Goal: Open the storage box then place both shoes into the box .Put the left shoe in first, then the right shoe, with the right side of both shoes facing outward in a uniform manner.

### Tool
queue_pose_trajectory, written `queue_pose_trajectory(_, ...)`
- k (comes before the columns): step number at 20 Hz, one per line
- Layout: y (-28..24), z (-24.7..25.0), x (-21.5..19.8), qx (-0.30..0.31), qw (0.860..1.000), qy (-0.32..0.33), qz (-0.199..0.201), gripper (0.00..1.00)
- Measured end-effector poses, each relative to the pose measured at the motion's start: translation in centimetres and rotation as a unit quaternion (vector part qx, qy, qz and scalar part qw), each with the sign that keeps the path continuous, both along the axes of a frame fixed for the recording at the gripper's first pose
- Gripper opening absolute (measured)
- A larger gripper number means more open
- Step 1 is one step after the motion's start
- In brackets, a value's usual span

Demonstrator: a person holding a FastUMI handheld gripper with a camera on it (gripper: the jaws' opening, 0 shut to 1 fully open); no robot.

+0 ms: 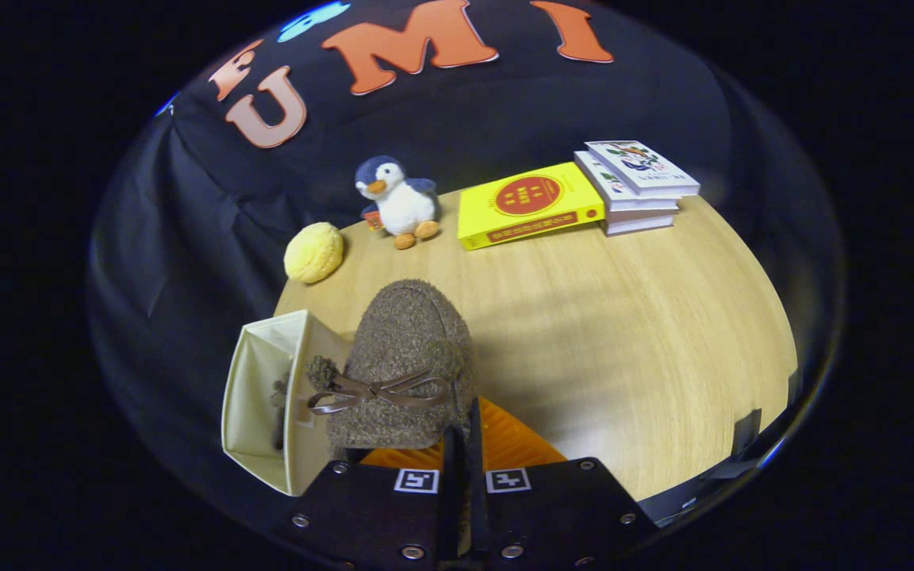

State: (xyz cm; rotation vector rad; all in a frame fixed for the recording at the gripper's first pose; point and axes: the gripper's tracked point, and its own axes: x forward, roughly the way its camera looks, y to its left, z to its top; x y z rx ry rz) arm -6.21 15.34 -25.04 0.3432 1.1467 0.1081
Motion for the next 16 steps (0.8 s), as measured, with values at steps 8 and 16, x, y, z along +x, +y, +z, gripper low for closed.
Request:
queue_pose_trajectory(8,13.2,3.2,1.5,0.017,0.997,-0.011,0.076,0.07)
queue_pose_trajectory(16,19.5,-1.5,1.2,-0.041,0.995,0.035,0.079,0.08)
